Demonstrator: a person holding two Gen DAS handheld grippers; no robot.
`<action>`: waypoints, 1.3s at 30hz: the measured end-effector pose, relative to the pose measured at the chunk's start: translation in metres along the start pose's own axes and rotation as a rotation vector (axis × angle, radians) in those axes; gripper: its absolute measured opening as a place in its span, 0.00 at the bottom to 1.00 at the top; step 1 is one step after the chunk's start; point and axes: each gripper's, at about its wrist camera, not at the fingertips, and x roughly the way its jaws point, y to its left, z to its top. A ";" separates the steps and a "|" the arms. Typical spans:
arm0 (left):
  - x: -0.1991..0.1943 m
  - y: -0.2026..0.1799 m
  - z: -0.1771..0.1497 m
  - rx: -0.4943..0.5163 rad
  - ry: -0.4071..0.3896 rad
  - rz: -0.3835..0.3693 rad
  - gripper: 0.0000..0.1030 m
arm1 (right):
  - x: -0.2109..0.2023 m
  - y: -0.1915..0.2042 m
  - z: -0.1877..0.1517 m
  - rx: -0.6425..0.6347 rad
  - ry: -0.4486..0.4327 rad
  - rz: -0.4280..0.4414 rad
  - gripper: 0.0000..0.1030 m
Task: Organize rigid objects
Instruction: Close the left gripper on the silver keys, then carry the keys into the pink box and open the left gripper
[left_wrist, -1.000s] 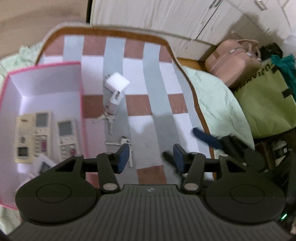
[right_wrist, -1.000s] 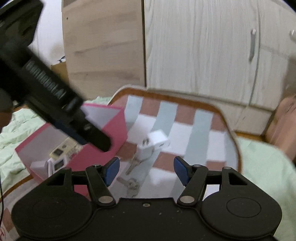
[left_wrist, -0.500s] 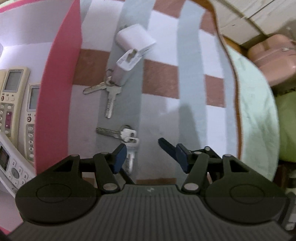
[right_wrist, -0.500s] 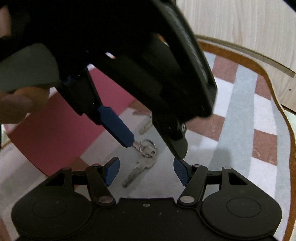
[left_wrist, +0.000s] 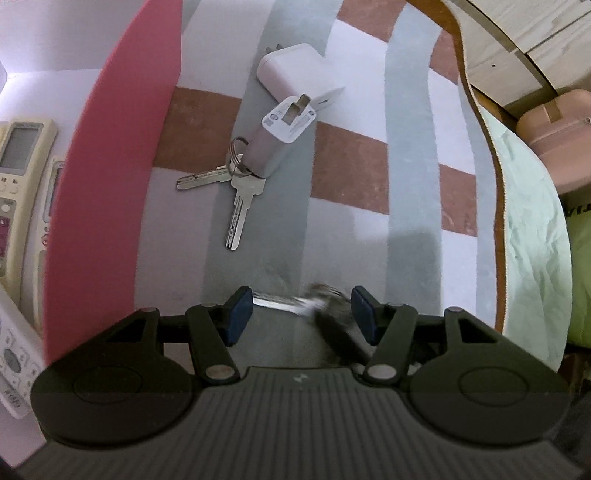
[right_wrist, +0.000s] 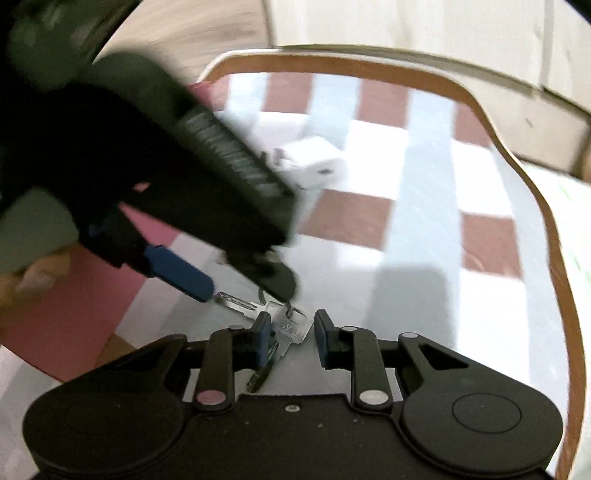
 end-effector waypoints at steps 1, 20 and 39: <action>0.003 0.000 -0.001 0.003 -0.003 0.001 0.56 | -0.004 -0.006 -0.002 0.017 0.000 0.004 0.28; 0.020 -0.019 -0.014 0.072 -0.026 -0.059 0.07 | -0.019 -0.016 -0.017 0.029 0.016 -0.064 0.37; 0.015 0.000 -0.022 -0.043 0.033 -0.256 0.08 | -0.024 -0.028 -0.021 0.183 -0.007 0.055 0.23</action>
